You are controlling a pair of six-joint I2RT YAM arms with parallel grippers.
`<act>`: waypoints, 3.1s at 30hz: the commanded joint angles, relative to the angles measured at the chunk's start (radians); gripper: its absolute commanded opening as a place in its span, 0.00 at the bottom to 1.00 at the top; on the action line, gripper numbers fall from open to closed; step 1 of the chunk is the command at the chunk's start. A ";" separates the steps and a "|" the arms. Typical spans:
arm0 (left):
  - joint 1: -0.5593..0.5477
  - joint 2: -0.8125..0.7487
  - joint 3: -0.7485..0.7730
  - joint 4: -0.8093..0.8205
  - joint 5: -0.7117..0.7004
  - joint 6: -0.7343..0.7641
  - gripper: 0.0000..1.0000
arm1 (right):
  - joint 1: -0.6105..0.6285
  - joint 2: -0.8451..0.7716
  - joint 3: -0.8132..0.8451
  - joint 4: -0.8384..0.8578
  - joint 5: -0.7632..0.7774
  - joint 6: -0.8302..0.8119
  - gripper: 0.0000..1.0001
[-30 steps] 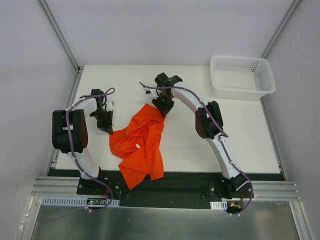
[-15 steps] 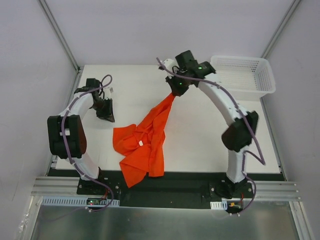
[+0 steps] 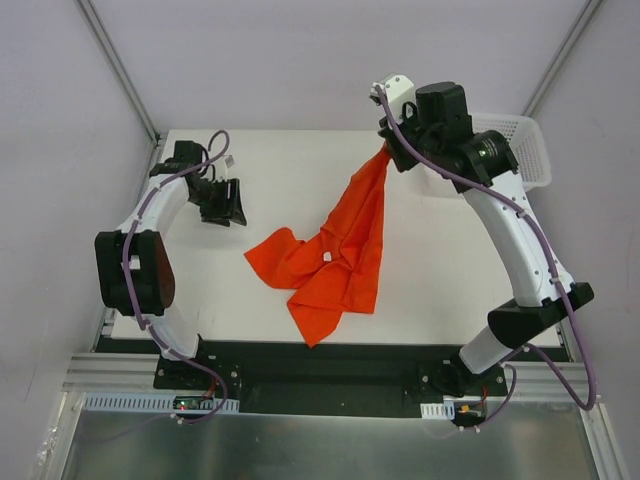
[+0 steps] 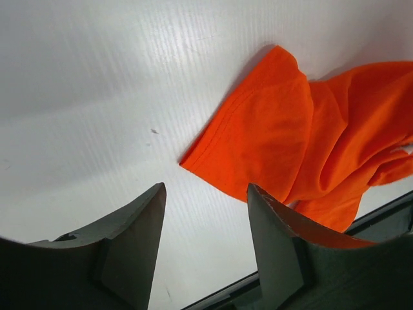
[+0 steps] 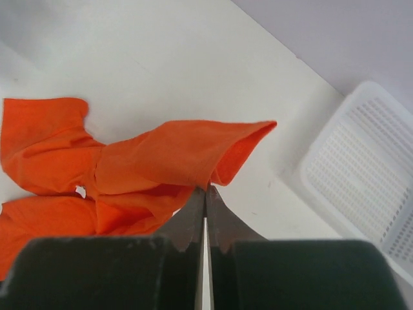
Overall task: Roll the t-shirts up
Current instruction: Flatten out the T-shirt at the center of the board.
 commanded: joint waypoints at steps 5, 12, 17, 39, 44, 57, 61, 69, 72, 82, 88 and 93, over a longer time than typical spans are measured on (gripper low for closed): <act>-0.084 0.167 0.037 -0.020 -0.002 -0.053 0.59 | -0.134 -0.059 -0.160 -0.008 0.116 0.139 0.01; -0.170 0.285 0.083 -0.022 -0.081 -0.068 0.56 | -0.172 -0.088 -0.251 -0.014 0.086 0.159 0.01; -0.219 0.330 0.069 -0.022 -0.160 -0.053 0.45 | -0.188 -0.095 -0.289 -0.005 0.068 0.162 0.01; -0.002 0.071 0.722 -0.081 -0.004 0.091 0.00 | -0.358 0.197 0.182 0.086 0.109 0.062 0.01; 0.011 -0.072 0.692 -0.081 0.015 0.088 0.00 | -0.356 0.067 0.124 0.098 0.135 0.052 0.01; 0.012 -0.336 0.413 -0.081 0.162 0.016 0.00 | -0.347 -0.413 -0.505 0.048 0.082 -0.024 0.01; 0.011 -0.275 0.382 -0.077 0.205 -0.038 0.00 | -0.347 -0.394 -0.608 0.002 0.053 0.045 0.01; -0.002 -0.085 0.558 -0.012 0.340 -0.257 0.00 | -0.378 -0.243 -0.487 -0.032 0.031 0.130 0.01; -0.003 -0.060 0.640 0.040 0.415 -0.297 0.00 | -0.387 -0.207 -0.386 -0.050 -0.045 0.151 0.01; 0.031 -0.270 0.692 0.046 0.330 -0.162 0.00 | -0.182 -0.167 -0.154 -0.083 -0.204 0.158 0.01; 0.031 -0.445 0.701 0.054 0.143 -0.049 0.00 | 0.027 -0.220 -0.110 0.028 -0.084 0.076 0.01; 0.029 -0.473 0.798 0.075 0.101 -0.016 0.00 | 0.036 -0.223 -0.004 0.015 -0.018 0.183 0.01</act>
